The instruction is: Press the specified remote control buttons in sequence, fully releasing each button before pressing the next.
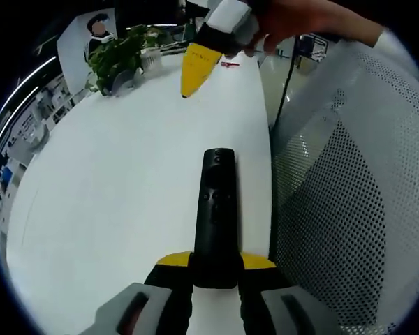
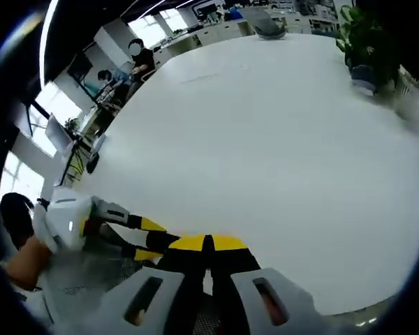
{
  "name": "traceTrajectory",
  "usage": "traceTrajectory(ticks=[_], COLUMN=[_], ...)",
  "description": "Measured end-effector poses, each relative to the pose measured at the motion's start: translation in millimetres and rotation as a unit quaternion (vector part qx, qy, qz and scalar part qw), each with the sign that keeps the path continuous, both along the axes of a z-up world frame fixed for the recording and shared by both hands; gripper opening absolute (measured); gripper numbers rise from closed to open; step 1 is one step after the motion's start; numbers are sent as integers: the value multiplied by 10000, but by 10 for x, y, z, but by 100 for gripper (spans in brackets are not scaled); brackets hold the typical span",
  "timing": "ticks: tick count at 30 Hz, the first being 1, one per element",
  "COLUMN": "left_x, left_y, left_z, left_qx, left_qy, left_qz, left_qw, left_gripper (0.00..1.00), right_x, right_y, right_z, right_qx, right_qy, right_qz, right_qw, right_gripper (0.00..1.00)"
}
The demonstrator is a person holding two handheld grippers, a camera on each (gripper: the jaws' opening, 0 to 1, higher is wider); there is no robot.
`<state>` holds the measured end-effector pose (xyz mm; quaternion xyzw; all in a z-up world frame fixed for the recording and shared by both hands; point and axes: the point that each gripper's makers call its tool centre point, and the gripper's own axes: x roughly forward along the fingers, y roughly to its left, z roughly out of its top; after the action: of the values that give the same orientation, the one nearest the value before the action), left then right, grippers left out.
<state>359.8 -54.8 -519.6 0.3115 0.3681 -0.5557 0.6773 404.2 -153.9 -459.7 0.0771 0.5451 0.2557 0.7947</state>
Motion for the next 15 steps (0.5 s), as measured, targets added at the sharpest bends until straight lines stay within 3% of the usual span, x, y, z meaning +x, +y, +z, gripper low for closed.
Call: traceTrajectory(ticks=[6, 9, 10, 12, 15], left_x=[7, 7, 7, 6, 9], left_y=[-2, -3, -4, -5, -8], left_z=[-6, -6, -6, -3, -4], left_qx=[3, 23, 24, 21, 10], left_qy=[38, 36, 33, 33, 38], left_qz=[2, 6, 2, 6, 25], left_qw=[10000, 10000, 10000, 10000, 10000], left_gripper=[24, 24, 24, 24, 24], right_x=[-96, -234, -225, -186, -223], right_y=[25, 78, 105, 118, 122], right_z=[-220, -305, -307, -300, -318], right_qx=[-657, -648, -596, -550, -609], right_qy=[431, 1041, 1099, 942, 1104], right_qz=[563, 595, 338, 187, 233], right_qw=[9953, 9907, 9916, 9939, 9917], right_gripper=[0, 0, 0, 0, 0])
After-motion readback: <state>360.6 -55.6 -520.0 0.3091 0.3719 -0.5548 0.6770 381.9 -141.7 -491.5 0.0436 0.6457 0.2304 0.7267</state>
